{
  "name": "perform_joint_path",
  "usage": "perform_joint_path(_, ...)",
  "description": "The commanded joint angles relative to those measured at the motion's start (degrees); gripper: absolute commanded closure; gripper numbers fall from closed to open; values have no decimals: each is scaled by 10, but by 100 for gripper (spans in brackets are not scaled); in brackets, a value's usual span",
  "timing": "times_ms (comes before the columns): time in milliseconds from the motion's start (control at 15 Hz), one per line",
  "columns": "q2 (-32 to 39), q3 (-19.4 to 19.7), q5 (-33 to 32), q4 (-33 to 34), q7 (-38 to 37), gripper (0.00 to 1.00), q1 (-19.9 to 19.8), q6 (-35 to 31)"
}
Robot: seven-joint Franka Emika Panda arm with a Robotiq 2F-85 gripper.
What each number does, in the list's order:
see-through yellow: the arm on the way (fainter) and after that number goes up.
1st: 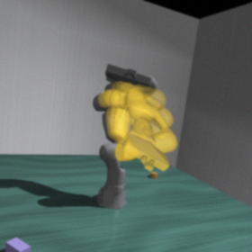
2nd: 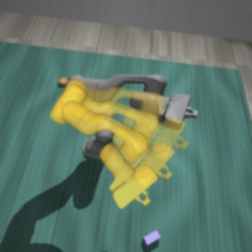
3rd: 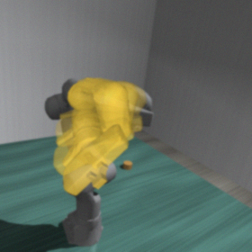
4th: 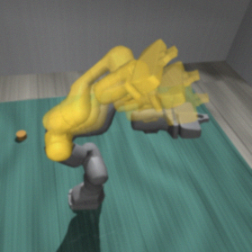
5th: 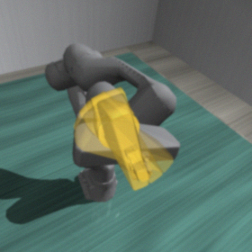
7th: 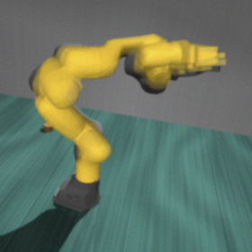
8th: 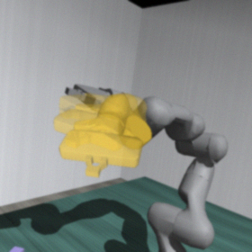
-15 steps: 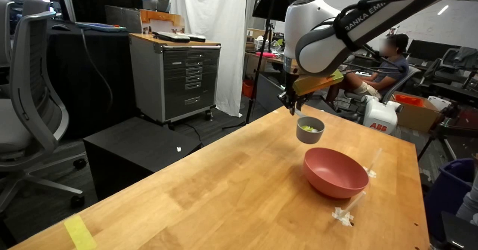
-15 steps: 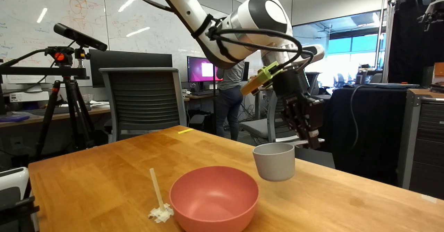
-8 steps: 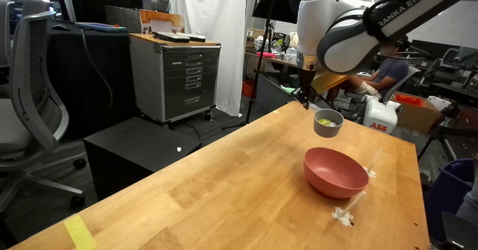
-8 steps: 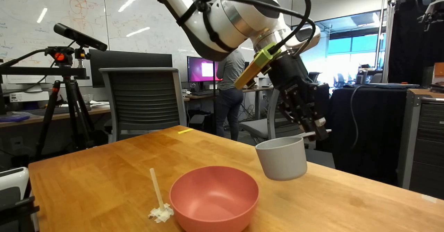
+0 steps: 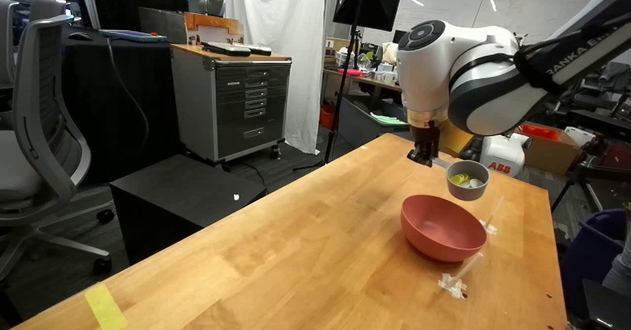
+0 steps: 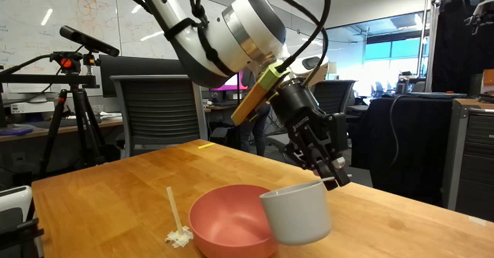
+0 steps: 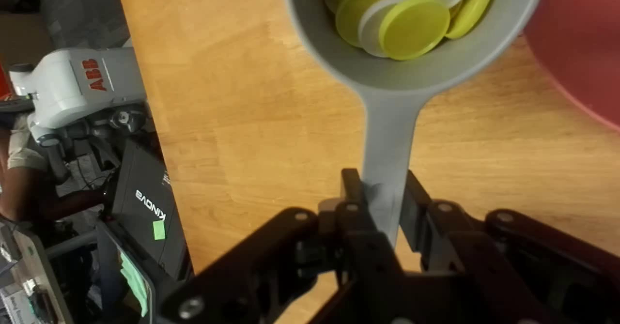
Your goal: Pour the contents of the pot into the bowl
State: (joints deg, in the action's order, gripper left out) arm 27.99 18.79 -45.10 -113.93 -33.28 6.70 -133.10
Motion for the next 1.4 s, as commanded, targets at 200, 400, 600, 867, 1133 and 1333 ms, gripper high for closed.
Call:
perform_joint_path(200,-58,-52,-116,-43,-68,92,26,88)
perform_joint_path(400,-52,-79,-162,-39,-104,92,24,127)
perform_joint_path(600,-44,-95,-212,-38,-156,92,18,150)
perform_joint_path(867,-43,-107,-273,-47,-221,92,12,177)
perform_joint_path(1133,-40,-121,-318,-55,-276,92,6,209)
perform_joint_path(1333,-37,-135,-332,-70,-311,92,5,237)
